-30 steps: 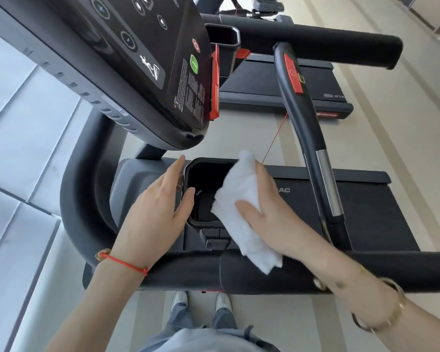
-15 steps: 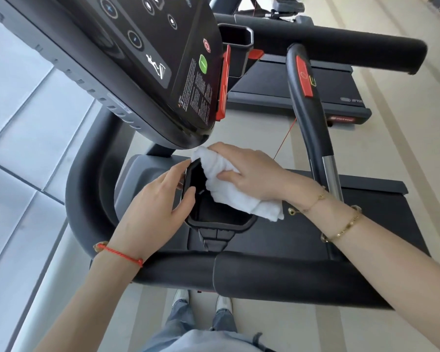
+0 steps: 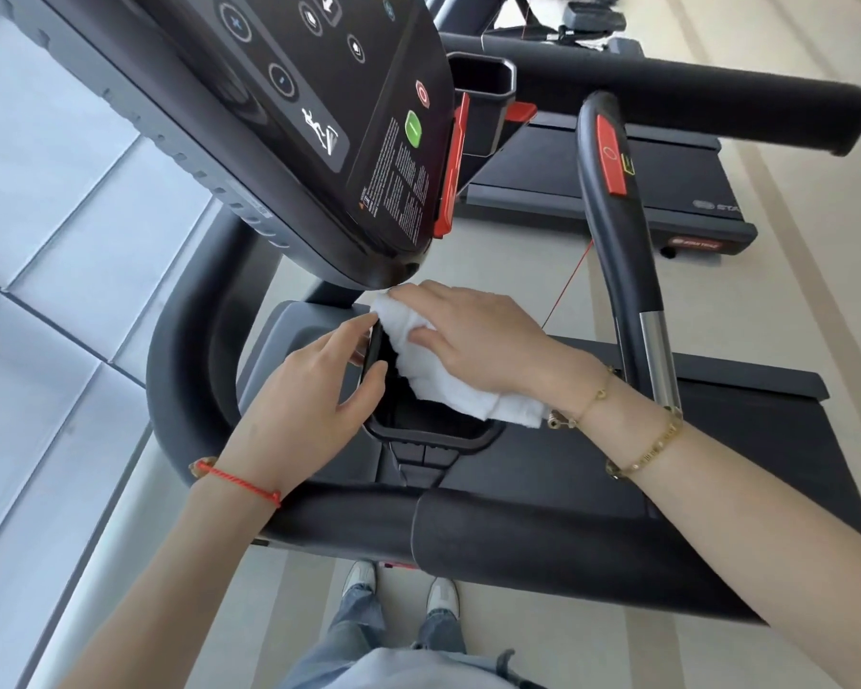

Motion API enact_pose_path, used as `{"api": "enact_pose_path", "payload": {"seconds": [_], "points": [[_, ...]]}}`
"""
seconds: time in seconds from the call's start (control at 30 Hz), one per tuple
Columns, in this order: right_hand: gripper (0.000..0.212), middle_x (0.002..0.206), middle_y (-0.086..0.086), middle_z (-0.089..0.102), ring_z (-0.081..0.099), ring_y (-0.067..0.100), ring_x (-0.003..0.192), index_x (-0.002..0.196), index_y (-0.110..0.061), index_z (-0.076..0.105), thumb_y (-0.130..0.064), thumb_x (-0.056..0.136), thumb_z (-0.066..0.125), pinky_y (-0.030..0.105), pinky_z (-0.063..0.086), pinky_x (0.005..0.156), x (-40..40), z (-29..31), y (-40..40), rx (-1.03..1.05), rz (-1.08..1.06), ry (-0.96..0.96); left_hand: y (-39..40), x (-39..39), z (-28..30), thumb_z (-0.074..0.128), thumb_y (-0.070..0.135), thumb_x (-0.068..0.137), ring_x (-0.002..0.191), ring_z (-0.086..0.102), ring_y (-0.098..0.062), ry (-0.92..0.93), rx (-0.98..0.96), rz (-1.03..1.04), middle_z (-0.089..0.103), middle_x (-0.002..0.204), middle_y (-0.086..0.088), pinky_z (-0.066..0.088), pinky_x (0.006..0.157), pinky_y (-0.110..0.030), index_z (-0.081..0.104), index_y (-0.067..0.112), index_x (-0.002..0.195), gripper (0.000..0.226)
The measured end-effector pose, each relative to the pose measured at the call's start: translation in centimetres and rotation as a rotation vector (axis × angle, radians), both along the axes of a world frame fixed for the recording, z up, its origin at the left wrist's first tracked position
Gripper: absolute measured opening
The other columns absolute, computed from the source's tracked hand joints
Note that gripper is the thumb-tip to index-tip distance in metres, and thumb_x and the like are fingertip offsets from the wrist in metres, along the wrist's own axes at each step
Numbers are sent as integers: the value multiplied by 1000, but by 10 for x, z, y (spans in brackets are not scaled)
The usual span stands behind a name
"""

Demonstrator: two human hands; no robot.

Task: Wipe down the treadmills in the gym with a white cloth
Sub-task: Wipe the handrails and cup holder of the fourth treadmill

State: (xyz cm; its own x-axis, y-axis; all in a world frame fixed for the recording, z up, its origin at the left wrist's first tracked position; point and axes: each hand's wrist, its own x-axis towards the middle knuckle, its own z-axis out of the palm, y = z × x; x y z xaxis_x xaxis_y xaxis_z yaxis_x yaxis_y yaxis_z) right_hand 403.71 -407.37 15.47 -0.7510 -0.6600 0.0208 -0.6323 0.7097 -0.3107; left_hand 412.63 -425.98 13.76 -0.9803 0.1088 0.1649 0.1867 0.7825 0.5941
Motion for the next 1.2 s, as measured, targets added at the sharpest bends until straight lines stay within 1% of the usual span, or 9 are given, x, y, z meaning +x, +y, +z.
{"api": "enact_pose_path", "payload": {"seconds": [0.1, 0.27, 0.37, 0.53, 0.73, 0.83, 0.9, 1.03, 1.2], "points": [[39, 125, -10, 53, 51, 17, 109, 140, -36, 35, -31, 101, 38, 33, 34, 75, 6, -4, 15, -81, -89, -83, 0, 0, 1, 51, 37, 94, 97, 63, -16, 4, -4, 4, 66, 109, 3, 52, 87, -35, 43, 26, 143, 51], [48, 143, -6, 42, 43, 13, 127, 148, -32, 25, -37, 102, 37, 32, 35, 101, 32, -11, 52, -361, -232, -394, 1, 2, 4, 46, 41, 94, 100, 62, -13, 5, -8, -3, 66, 111, 5, 51, 90, -32, 40, 28, 145, 53], [47, 144, -4, 37, 48, 18, 118, 147, -27, 27, -32, 102, 39, 30, 34, 87, 25, -9, 39, -231, -190, -274, 1, 1, 4, 46, 41, 94, 97, 63, -14, 16, -24, 2, 66, 109, 4, 51, 86, -31, 40, 27, 145, 53], [33, 119, -5, 60, 57, 25, 100, 132, -30, 44, -36, 100, 41, 36, 40, 74, -11, 5, 2, -7, -48, -173, 1, 2, 4, 48, 39, 94, 97, 61, -14, 25, -39, 11, 64, 104, 5, 45, 82, -24, 43, 25, 144, 52], [44, 139, -5, 43, 47, 12, 114, 144, -32, 32, -30, 101, 41, 27, 32, 86, 27, -11, 37, -351, -279, -345, 1, 2, 6, 46, 41, 94, 102, 61, -14, 3, -33, 14, 65, 110, 5, 51, 92, -34, 41, 28, 145, 53], [56, 146, -12, 24, 35, -8, 99, 149, -36, 15, -23, 101, 40, 7, 30, 82, 53, -20, 35, -458, -353, -404, 1, 2, 7, 47, 40, 94, 104, 61, -16, -1, -40, 18, 65, 111, 4, 50, 94, -36, 41, 28, 145, 53], [58, 144, -12, 21, 38, -4, 88, 149, -33, 14, -17, 100, 40, 1, 33, 72, 52, -20, 28, -429, -346, -356, 1, 3, 8, 47, 40, 94, 105, 61, -16, -2, -44, 24, 65, 111, 3, 50, 94, -36, 41, 28, 145, 52], [40, 132, -2, 45, 51, 20, 103, 139, -27, 38, -21, 100, 44, 28, 30, 75, 14, -9, 22, -237, -257, -273, 0, 3, 9, 48, 39, 95, 106, 61, -14, -7, -40, 28, 65, 112, 4, 50, 93, -33, 41, 29, 145, 51], [40, 129, -12, 57, 55, 21, 106, 137, -38, 39, -32, 98, 48, 32, 32, 76, -15, 3, 7, -48, 6, -172, 0, 4, 8, 52, 40, 92, 98, 60, -10, 7, -17, 46, 64, 109, 6, 50, 88, -29, 48, 26, 138, 48]]}}
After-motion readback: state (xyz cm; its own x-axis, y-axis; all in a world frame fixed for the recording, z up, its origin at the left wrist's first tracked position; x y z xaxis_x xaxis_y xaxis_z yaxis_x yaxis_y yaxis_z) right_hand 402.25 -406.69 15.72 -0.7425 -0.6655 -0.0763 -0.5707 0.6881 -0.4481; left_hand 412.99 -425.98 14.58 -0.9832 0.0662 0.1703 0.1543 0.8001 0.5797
